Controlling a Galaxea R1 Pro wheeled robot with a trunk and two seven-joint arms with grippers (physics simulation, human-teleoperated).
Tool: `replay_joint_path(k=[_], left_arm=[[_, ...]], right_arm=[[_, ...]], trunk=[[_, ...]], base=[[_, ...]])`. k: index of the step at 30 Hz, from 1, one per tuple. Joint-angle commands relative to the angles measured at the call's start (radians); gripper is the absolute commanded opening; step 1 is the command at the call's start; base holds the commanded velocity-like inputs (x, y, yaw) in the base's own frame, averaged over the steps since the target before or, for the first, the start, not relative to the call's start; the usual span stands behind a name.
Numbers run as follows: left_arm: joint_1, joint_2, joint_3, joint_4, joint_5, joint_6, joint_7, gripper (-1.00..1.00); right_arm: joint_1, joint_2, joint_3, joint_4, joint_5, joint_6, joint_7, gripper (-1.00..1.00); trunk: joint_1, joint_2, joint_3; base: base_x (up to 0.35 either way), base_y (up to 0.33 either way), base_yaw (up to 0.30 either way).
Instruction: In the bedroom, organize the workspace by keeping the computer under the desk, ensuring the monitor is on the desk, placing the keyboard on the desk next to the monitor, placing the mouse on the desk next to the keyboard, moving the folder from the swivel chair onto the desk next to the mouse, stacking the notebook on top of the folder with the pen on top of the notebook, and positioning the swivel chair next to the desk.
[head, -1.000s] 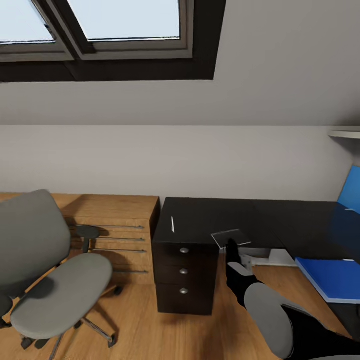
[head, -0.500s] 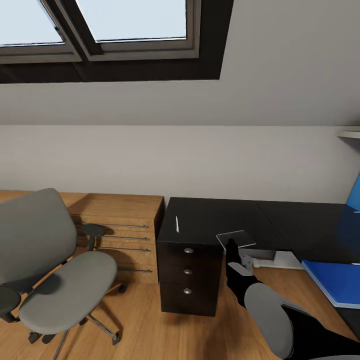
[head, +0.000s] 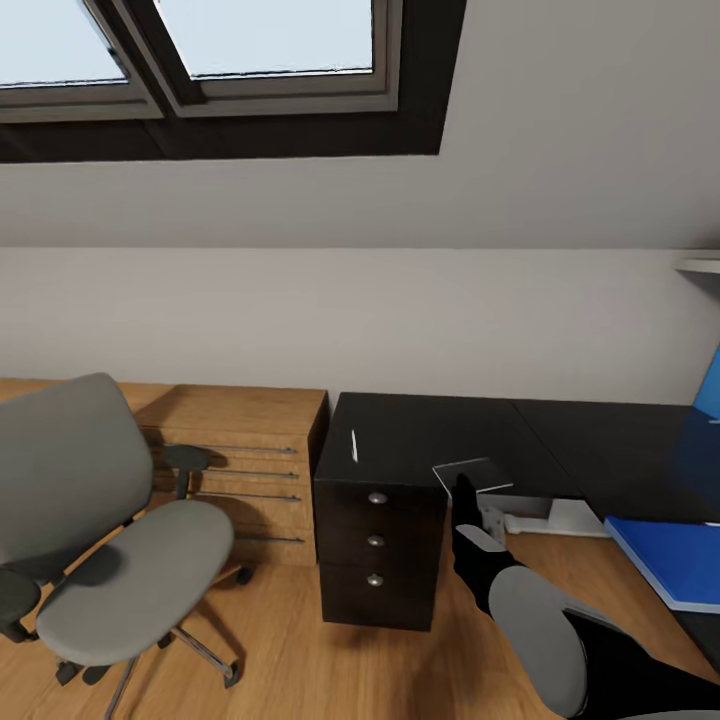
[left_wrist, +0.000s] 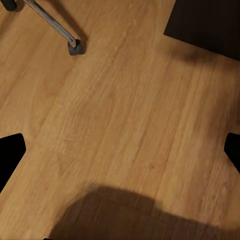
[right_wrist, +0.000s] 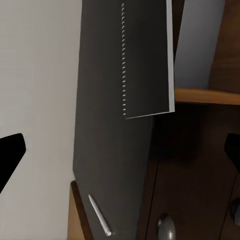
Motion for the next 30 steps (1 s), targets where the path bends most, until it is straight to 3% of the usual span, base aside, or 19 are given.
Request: replay_joint_path(k=[1, 7, 8, 9, 11, 12, 14, 17, 19, 21, 24, 30], left_arm=[[-0.001, 0.001, -0.008, -0.001, 0.009, -0.006, 0.006, 1.00], [-0.001, 0.005, -0.003, -0.059, 0.009, -0.006, 0.006, 1.00], [-0.001, 0.023, 0.003, -0.207, 0.007, 0.017, 0.086, 1.00], [-0.001, 0.030, 0.003, -0.232, 0.007, 0.028, 0.107, 1.00], [-0.001, 0.057, 0.001, -0.318, 0.008, 0.085, 0.175, 1.00], [-0.001, 0.087, 0.000, -0.456, 0.009, 0.209, 0.244, 1.00], [-0.001, 0.102, 0.002, -0.584, 0.009, 0.324, 0.276, 1.00], [-0.001, 0.109, 0.014, -0.678, 0.011, 0.396, 0.290, 1.00], [-0.001, 0.110, 0.044, -0.735, 0.013, 0.442, 0.294, 1.00], [-0.001, 0.109, 0.096, -0.809, 0.015, 0.515, 0.297, 1.00], [-0.001, 0.107, 0.130, -0.878, 0.017, 0.578, 0.298, 1.00], [-0.001, 0.110, 0.149, -0.944, 0.020, 0.620, 0.298, 1.00]], right_arm=[[-0.001, 0.001, -0.002, 0.001, -0.011, -0.002, 0.009, 1.00], [0.000, 0.000, -0.002, 0.001, -0.010, -0.002, 0.009, 1.00], [0.000, -0.004, -0.002, 0.000, -0.008, -0.002, 0.010, 1.00], [0.001, -0.005, -0.002, 0.000, -0.007, -0.002, 0.010, 1.00], [0.001, -0.008, -0.001, 0.000, -0.007, -0.001, 0.008, 1.00], [0.001, -0.016, 0.001, 0.000, -0.007, 0.001, 0.005, 1.00], [0.001, -0.024, 0.001, -0.001, -0.007, 0.016, 0.003, 1.00], [0.001, -0.028, 0.001, -0.002, -0.007, 0.054, 0.002, 1.00], [0.001, -0.031, 0.001, -0.003, -0.006, 0.091, 0.001, 1.00], [0.001, -0.043, 0.001, -0.003, -0.006, 0.131, 0.000, 1.00], [0.001, -0.051, 0.001, -0.003, -0.006, 0.151, 0.000, 1.00], [0.001, -0.061, 0.002, -0.003, -0.006, 0.168, -0.002, 1.00]], trunk=[[0.004, -0.008, -0.004], [0.027, -0.050, -0.023], [0.031, -0.057, -0.026], [0.035, -0.064, -0.029], [0.042, -0.078, -0.036], [0.046, -0.085, -0.039], [0.054, -0.099, -0.045], [0.065, -0.120, -0.054], [0.073, -0.134, -0.061], [0.081, -0.148, -0.067], [0.092, -0.169, -0.076], [0.115, -0.211, -0.095]], base=[[0.000, 0.000, 0.000], [0.000, 0.000, 0.000], [0.000, 0.000, 0.000], [0.000, 0.000, 0.000], [0.000, 0.000, 0.000], [0.000, 0.000, 0.000], [0.000, 0.000, 0.000], [0.000, 0.000, 0.000], [0.000, 0.000, 0.000], [0.000, 0.000, 0.000], [0.000, 0.000, 0.000], [0.000, 0.000, 0.000]])
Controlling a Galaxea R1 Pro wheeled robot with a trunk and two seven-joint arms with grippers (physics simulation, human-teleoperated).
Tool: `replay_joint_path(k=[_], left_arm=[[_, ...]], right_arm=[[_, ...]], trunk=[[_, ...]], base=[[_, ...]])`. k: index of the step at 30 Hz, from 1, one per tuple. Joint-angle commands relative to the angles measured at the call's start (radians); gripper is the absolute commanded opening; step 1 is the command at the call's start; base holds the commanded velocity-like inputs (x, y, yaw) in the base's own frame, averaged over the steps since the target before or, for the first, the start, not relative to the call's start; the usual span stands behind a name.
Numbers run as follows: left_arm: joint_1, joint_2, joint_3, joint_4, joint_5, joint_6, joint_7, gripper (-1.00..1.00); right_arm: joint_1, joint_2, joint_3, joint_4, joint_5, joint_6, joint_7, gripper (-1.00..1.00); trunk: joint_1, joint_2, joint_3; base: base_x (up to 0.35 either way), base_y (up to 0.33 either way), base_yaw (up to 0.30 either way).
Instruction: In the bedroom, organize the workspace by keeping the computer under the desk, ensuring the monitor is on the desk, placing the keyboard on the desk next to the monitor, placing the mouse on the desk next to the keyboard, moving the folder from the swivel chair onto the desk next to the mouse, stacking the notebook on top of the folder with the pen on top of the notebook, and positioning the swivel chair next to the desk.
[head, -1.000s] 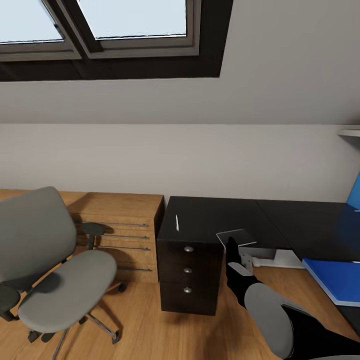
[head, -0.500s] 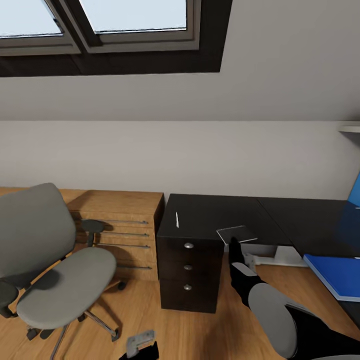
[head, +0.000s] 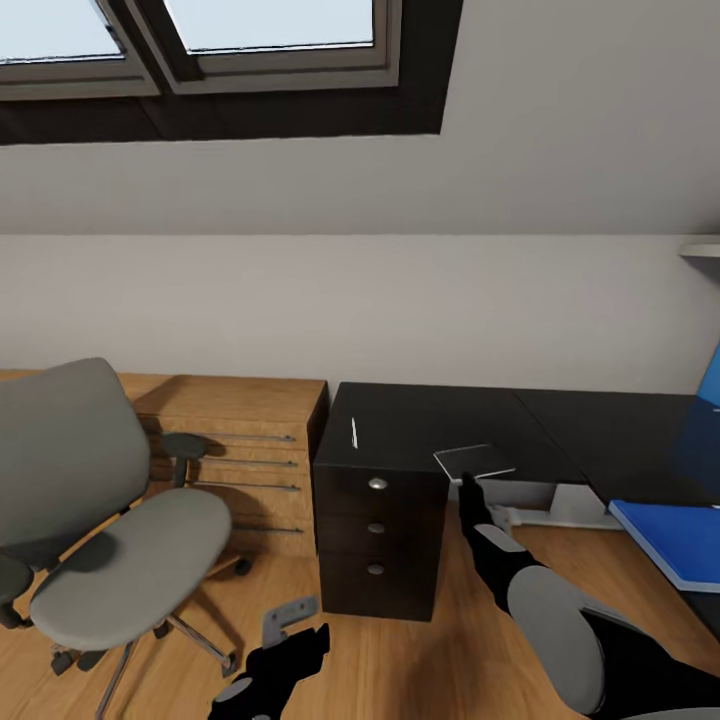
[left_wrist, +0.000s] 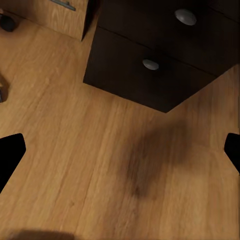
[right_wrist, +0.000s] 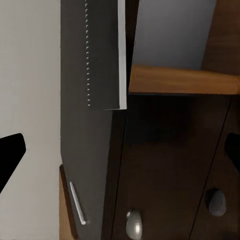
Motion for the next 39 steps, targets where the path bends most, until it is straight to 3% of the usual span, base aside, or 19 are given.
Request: replay_joint_path(k=[1, 7, 11, 18, 39], left_arm=[[-0.001, 0.003, -0.002, -0.003, 0.004, 0.004, 0.007, 1.00], [0.000, 0.064, -0.006, -0.033, -0.002, 0.005, 0.007, 1.00], [0.000, 0.084, -0.028, -0.058, -0.002, -0.003, 0.007, 1.00], [0.001, 0.087, -0.065, -0.065, -0.003, -0.005, 0.010, 1.00], [0.001, 0.092, -0.072, -0.039, -0.001, -0.005, 0.012, 1.00]], right_arm=[[-0.001, 0.000, 0.000, 0.001, -0.010, 0.001, 0.007, 1.00], [-0.001, -0.018, 0.002, 0.002, -0.007, 0.097, 0.006, 1.00], [-0.001, -0.030, 0.008, 0.000, 0.006, 0.147, 0.007, 1.00], [-0.001, -0.045, 0.008, -0.001, 0.008, 0.198, 0.006, 1.00], [-0.001, -0.046, 0.007, -0.004, 0.006, 0.205, 0.005, 1.00]], trunk=[[0.004, -0.008, -0.004], [0.027, -0.050, -0.023], [0.042, -0.078, -0.036], [0.069, -0.127, -0.058], [0.069, -0.127, -0.058]], base=[[0.000, 0.000, 0.000], [0.000, 0.000, 0.000], [0.000, 0.000, 0.000], [0.000, 0.000, 0.000], [0.067, 0.000, 0.000]])
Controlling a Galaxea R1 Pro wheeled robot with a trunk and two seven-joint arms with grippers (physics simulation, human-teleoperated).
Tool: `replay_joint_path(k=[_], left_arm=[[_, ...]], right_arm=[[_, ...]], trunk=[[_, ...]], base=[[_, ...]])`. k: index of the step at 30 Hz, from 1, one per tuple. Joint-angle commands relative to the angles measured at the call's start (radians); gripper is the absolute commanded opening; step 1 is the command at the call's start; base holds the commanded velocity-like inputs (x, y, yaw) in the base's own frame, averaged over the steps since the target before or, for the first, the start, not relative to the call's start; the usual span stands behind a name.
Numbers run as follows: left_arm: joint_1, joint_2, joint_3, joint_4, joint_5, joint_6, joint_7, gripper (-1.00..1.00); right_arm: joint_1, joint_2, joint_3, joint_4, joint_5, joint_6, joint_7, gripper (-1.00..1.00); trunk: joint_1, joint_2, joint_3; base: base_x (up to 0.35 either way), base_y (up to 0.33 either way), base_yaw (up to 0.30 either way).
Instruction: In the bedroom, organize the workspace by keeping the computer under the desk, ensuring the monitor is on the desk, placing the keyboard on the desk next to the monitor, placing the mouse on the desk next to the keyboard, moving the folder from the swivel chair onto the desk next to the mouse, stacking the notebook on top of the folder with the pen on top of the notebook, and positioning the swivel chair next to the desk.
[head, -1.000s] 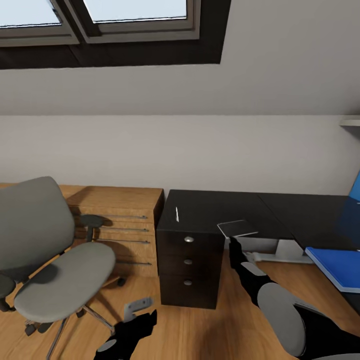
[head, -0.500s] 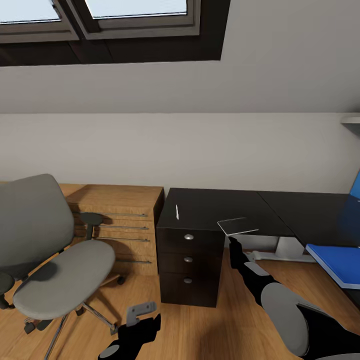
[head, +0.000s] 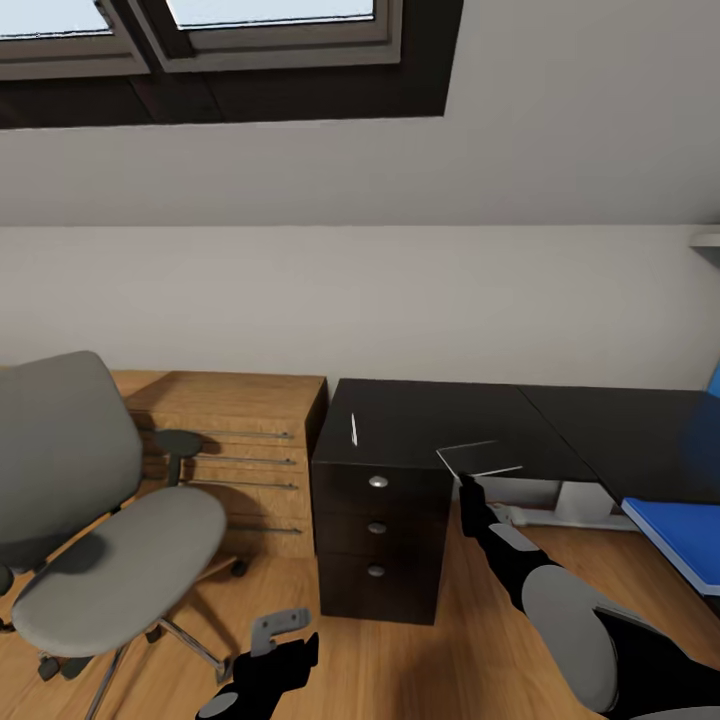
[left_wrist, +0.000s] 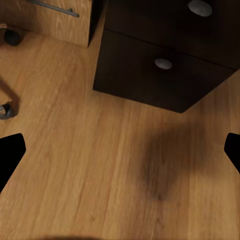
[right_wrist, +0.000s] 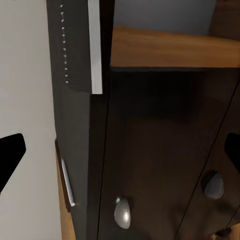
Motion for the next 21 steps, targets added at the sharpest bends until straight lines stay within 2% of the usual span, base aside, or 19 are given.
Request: replay_joint_path(k=[1, 15, 21], left_arm=[[-0.001, 0.000, -0.002, -0.001, 0.004, 0.003, 0.007, 1.00], [-0.001, -0.002, -0.013, 0.018, 0.005, 0.003, 0.010, 1.00], [-0.001, -0.004, -0.013, 0.022, 0.005, 0.003, 0.008, 1.00]], right_arm=[[-0.001, 0.000, -0.004, 0.001, -0.005, 0.000, 0.004, 1.00], [-0.001, -0.003, -0.005, -0.001, -0.006, -0.001, -0.005, 1.00], [-0.001, -0.022, -0.009, -0.002, -0.009, -0.001, -0.059, 1.00]], trunk=[[0.000, -0.001, -0.001], [0.000, -0.001, -0.001], [0.000, -0.001, -0.001]], base=[[0.144, 0.000, 0.000], [0.177, -0.010, 0.000], [0.047, -0.012, 0.000]])
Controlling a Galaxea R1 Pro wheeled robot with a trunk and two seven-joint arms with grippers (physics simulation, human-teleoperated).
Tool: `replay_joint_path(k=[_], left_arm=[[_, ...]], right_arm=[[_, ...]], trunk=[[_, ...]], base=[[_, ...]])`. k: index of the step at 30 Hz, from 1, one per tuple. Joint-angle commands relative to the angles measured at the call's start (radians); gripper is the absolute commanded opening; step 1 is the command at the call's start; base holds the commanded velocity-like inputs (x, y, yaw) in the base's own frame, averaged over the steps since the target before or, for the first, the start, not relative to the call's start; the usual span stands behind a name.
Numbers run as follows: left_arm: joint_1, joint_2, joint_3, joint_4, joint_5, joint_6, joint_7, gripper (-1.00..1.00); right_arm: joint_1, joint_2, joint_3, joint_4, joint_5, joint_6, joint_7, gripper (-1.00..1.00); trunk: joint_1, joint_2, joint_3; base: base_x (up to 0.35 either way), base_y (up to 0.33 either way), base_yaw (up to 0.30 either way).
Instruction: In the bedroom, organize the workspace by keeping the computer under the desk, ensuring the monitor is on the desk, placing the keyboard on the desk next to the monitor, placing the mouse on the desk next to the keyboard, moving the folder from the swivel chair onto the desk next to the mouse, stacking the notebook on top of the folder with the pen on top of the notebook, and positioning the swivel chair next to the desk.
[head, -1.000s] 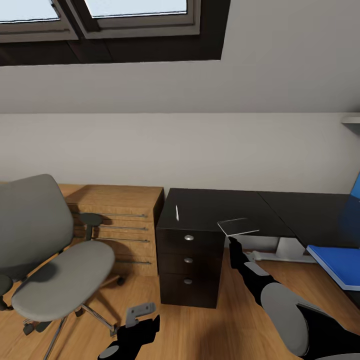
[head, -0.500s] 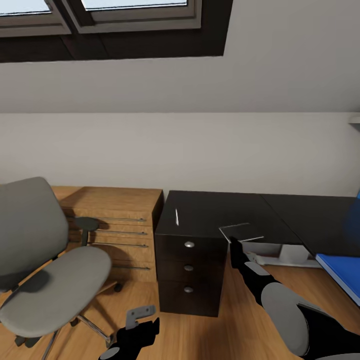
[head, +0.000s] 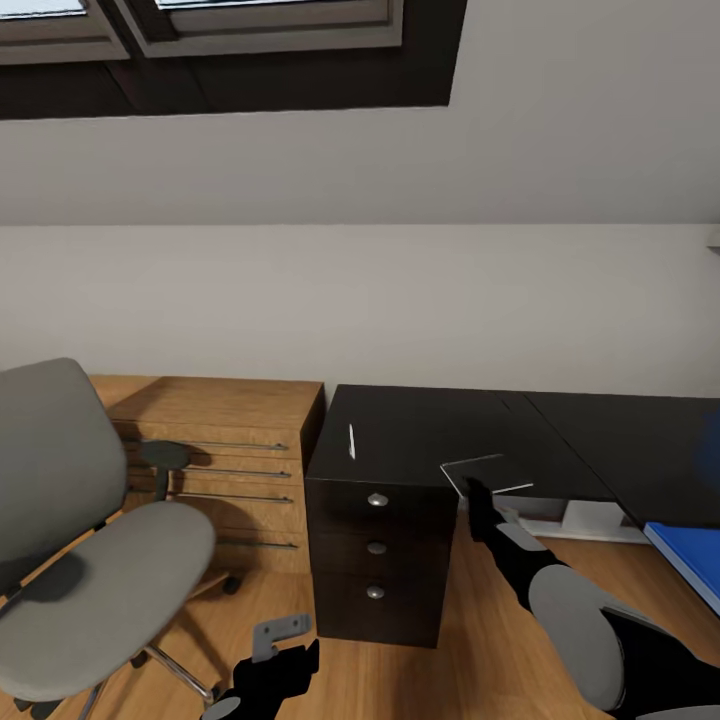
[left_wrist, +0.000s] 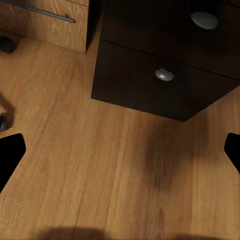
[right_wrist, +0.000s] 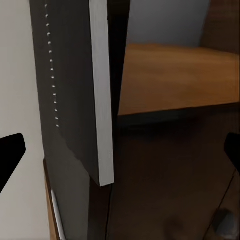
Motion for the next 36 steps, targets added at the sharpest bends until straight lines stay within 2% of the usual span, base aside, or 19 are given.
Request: replay_joint_path(k=[1, 8, 29, 30, 36], left_arm=[[-0.001, 0.000, -0.002, -0.001, 0.004, 0.003, 0.007, 1.00], [-0.001, 0.000, -0.002, -0.001, 0.003, 0.003, 0.007, 1.00], [-0.001, -0.001, -0.002, 0.006, 0.007, 0.004, 0.007, 1.00], [-0.001, -0.001, -0.002, 0.006, 0.007, 0.004, 0.007, 1.00], [-0.002, -0.001, -0.002, 0.006, 0.008, 0.004, 0.007, 1.00]], right_arm=[[-0.001, -0.005, 0.001, 0.000, -0.011, 0.000, -0.003, 1.00], [-0.001, -0.013, 0.000, -0.001, -0.010, 0.000, -0.004, 1.00], [-0.001, -0.012, 0.007, 0.000, -0.007, 0.001, -0.004, 1.00], [-0.001, -0.012, 0.007, 0.000, -0.006, 0.001, -0.004, -1.00], [-0.001, -0.012, 0.007, 0.000, -0.006, 0.003, -0.004, -1.00]], trunk=[[0.000, -0.001, -0.001], [0.000, -0.001, -0.001], [0.000, -0.001, -0.001], [0.000, -0.001, -0.001], [0.000, -0.001, -0.001]], base=[[0.002, -0.001, 0.000], [0.000, 0.000, 0.000], [0.049, 0.030, 0.000], [0.003, 0.003, 0.000], [0.001, 0.001, 0.000]])
